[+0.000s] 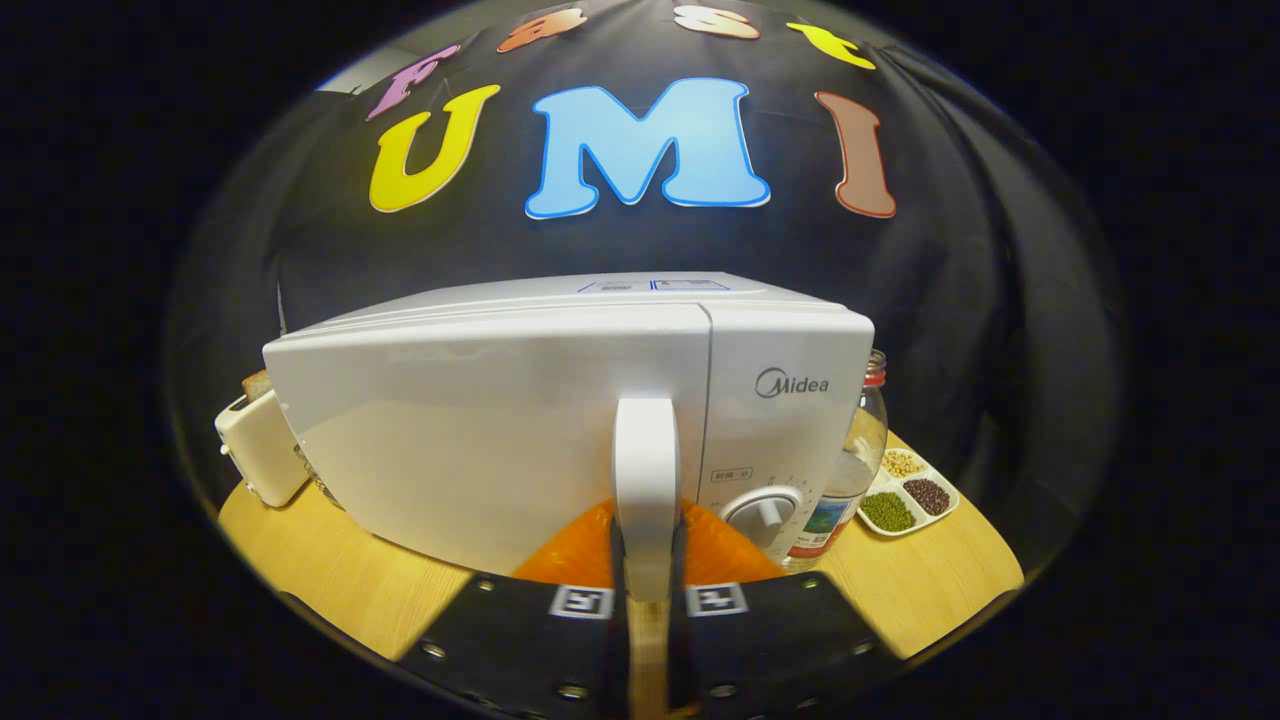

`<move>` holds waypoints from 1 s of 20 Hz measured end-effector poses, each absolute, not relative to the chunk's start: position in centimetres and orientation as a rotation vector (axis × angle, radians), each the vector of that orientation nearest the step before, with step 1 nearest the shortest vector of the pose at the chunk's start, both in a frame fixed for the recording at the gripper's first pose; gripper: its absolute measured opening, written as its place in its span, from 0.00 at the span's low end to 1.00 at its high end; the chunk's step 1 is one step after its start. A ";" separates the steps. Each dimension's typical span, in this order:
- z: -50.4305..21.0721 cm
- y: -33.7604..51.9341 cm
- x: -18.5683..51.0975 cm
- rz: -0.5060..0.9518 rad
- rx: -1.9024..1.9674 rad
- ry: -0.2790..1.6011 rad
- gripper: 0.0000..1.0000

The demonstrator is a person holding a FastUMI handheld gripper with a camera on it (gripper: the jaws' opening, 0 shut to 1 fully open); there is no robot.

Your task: Open the microwave, put the food inside, and close the microwave door.

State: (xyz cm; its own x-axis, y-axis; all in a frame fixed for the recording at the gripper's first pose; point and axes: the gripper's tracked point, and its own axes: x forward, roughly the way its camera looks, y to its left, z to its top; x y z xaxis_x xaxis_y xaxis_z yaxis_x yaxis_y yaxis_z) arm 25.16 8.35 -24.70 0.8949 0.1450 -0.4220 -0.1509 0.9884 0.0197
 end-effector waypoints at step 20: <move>-24.0 12.4 8.7 0.301 -0.070 0.470 0.23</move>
State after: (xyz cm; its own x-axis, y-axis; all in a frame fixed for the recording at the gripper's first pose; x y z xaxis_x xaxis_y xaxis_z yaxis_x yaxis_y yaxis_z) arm 8.72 12.45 -23.97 0.8484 0.2690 -0.4560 -0.3010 0.9536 0.0025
